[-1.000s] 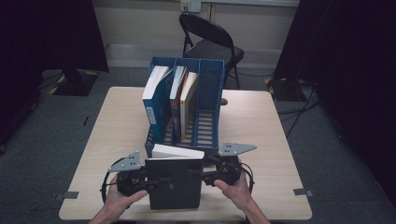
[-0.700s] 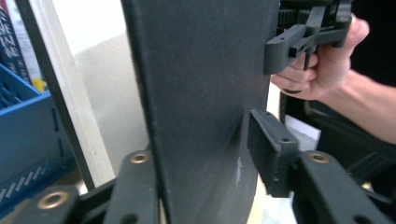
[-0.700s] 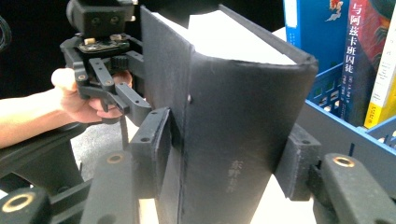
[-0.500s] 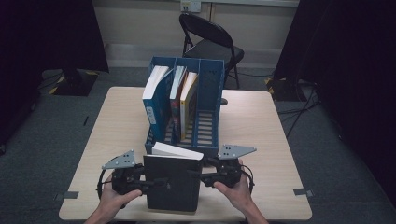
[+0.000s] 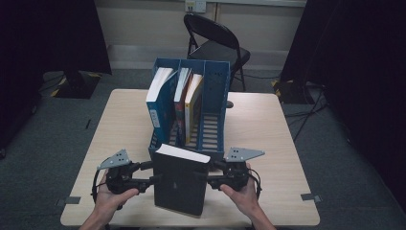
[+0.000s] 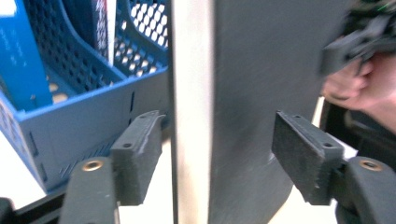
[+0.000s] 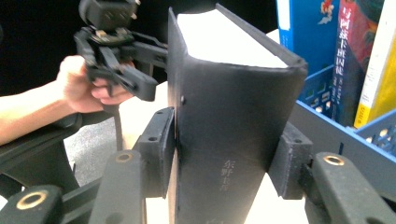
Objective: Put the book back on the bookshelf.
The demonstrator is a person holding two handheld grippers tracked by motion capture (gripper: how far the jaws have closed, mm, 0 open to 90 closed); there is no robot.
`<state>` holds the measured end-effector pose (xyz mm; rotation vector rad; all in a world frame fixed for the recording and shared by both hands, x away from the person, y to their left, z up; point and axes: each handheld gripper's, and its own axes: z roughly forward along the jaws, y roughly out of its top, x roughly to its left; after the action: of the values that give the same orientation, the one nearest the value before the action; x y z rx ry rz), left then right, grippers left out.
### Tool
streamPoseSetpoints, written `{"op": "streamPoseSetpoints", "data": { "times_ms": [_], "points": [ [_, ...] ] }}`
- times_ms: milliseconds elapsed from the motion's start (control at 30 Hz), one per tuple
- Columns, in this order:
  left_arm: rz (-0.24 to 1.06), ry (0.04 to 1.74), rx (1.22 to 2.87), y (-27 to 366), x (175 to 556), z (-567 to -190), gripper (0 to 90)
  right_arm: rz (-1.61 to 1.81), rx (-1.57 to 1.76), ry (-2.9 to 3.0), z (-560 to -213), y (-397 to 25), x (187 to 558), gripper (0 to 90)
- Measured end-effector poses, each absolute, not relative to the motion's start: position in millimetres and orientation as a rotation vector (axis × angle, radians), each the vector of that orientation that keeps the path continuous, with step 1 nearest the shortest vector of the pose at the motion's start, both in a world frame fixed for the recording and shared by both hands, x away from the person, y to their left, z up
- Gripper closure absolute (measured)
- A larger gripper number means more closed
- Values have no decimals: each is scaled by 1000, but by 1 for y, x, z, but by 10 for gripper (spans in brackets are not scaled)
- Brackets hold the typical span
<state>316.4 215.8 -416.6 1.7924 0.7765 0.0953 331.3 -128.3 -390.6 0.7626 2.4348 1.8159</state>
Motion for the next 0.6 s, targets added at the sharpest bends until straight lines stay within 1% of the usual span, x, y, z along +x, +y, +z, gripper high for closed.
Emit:
{"op": "streamPoseSetpoints", "data": {
  "times_ms": [67, 267, 400, 533, 600],
  "points": [
    [107, 789, 1789, 212, 319, -417, 322, 1797, 730, 2431, -388, -128, 330, 499],
    [136, 741, 1795, 195, 323, -412, 339, 1734, 670, 2396, -378, -129, 325, 517],
    [144, 739, 1802, 191, 322, -413, 339, 1730, 659, 2386, -378, -132, 321, 523],
    [127, 728, 1807, 190, 323, -416, 302, 1739, 640, 2392, -383, -136, 313, 525],
    [146, 710, 1815, 189, 321, -416, 293, 1728, 638, 2386, -383, -134, 310, 524]
  ]
}}
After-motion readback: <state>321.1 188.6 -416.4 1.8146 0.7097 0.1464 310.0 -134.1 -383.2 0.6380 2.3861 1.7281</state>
